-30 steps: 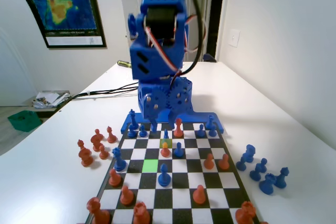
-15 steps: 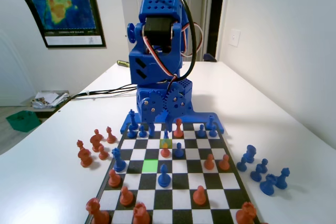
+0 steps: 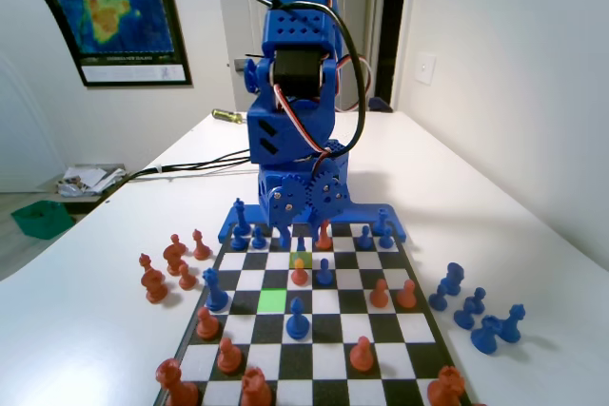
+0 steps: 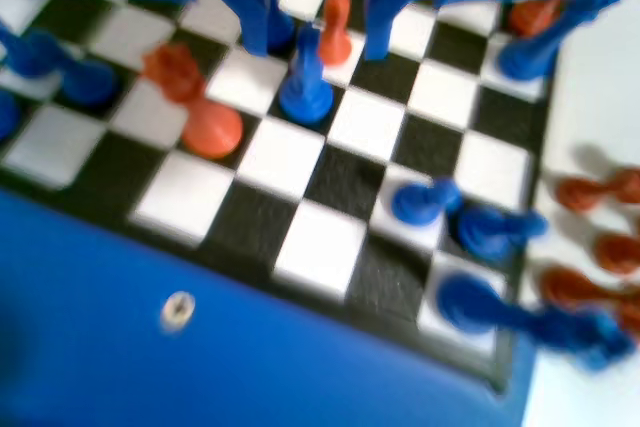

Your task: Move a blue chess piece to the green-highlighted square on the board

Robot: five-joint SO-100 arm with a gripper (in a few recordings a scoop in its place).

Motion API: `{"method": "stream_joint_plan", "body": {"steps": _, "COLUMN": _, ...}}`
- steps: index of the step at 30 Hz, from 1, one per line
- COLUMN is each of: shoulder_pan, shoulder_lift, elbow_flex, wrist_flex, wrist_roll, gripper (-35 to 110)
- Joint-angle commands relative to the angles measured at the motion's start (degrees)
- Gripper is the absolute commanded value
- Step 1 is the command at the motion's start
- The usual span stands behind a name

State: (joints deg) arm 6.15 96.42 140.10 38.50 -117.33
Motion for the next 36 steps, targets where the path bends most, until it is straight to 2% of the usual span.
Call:
{"method": "stream_joint_plan", "body": {"steps": 1, "shoulder_pan": -0.1, "shoulder_lift": 1.4, "elbow_flex": 0.4, "wrist_flex": -0.6, "wrist_roll": -0.4, "gripper": 12}}
{"method": "stream_joint_plan", "body": {"steps": 22, "shoulder_pan": -0.4, "shoulder_lift": -2.5, "elbow_flex": 0.7, "wrist_flex": -4.7, "wrist_roll": -0.5, "gripper": 11}}
{"method": "stream_joint_plan", "body": {"steps": 36, "shoulder_pan": -0.4, "shoulder_lift": -2.5, "elbow_flex": 1.3, "wrist_flex": -5.4, "wrist_roll": -2.6, "gripper": 1}}
